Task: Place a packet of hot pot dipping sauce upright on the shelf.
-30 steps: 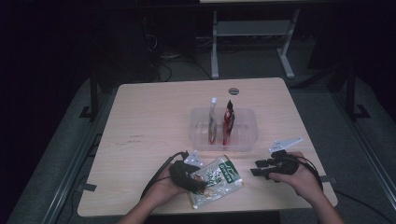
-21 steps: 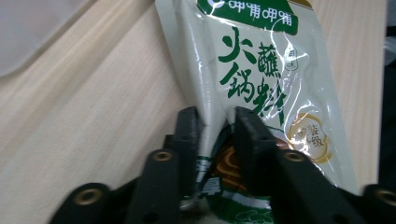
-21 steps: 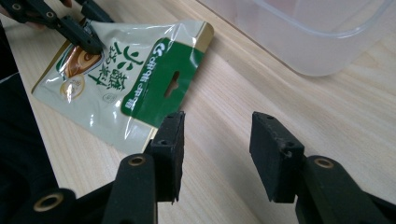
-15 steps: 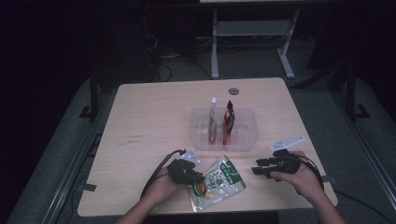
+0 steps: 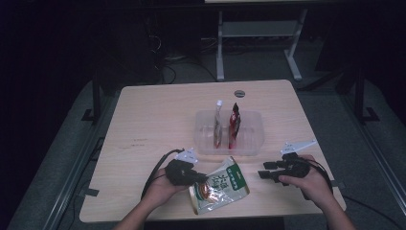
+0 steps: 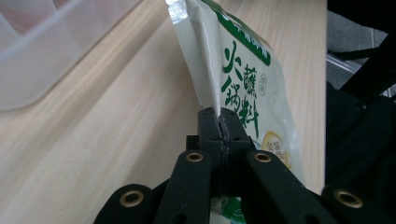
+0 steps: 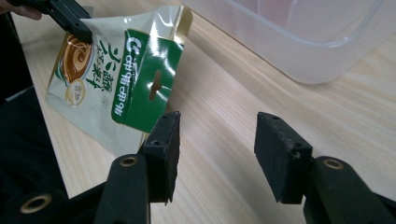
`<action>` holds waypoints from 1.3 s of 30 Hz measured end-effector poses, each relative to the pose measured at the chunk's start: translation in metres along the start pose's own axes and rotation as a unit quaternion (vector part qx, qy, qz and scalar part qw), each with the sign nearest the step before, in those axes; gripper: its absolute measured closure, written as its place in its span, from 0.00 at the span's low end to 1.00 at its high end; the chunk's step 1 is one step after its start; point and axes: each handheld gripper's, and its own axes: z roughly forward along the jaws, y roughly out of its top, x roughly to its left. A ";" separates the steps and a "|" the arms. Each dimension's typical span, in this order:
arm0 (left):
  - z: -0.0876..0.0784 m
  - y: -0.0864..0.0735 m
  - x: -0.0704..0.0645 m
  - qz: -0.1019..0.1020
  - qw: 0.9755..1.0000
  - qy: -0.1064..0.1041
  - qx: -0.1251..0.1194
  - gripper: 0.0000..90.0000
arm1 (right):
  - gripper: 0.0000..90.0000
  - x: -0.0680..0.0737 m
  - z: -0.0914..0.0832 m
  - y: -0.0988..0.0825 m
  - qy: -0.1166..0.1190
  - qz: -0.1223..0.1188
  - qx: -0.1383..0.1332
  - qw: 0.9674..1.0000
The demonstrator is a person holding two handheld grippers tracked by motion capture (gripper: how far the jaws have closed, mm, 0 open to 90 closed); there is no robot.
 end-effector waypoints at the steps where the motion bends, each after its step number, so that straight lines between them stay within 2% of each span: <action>1: -0.002 0.000 0.000 0.000 1.000 0.000 -0.004 1.00 | 0.55 0.000 0.000 0.000 0.002 0.001 -0.001 1.000; 5: -0.016 -0.001 0.000 0.012 1.000 -0.001 -0.012 1.00 | 0.55 0.001 0.002 0.001 0.013 0.001 -0.005 1.000; 13: -0.036 -0.003 -0.001 0.018 0.999 0.007 -0.028 1.00 | 0.54 0.007 0.005 0.009 0.039 -0.003 -0.016 0.999; 22: -0.058 -0.003 -0.001 0.019 0.998 0.011 -0.056 1.00 | 0.51 0.018 0.023 0.033 0.084 -0.017 -0.023 0.996; 27: -0.067 -0.006 0.000 0.017 0.998 0.015 -0.063 1.00 | 0.48 0.028 0.038 0.050 0.126 -0.021 -0.021 0.992; 36: -0.079 -0.007 0.002 0.022 0.997 0.019 -0.078 1.00 | 0.46 0.041 0.069 0.078 0.187 -0.040 -0.026 0.981; 39: -0.080 -0.009 0.002 0.023 0.996 0.021 -0.080 1.00 | 0.47 0.045 0.078 0.085 0.206 -0.037 -0.022 0.978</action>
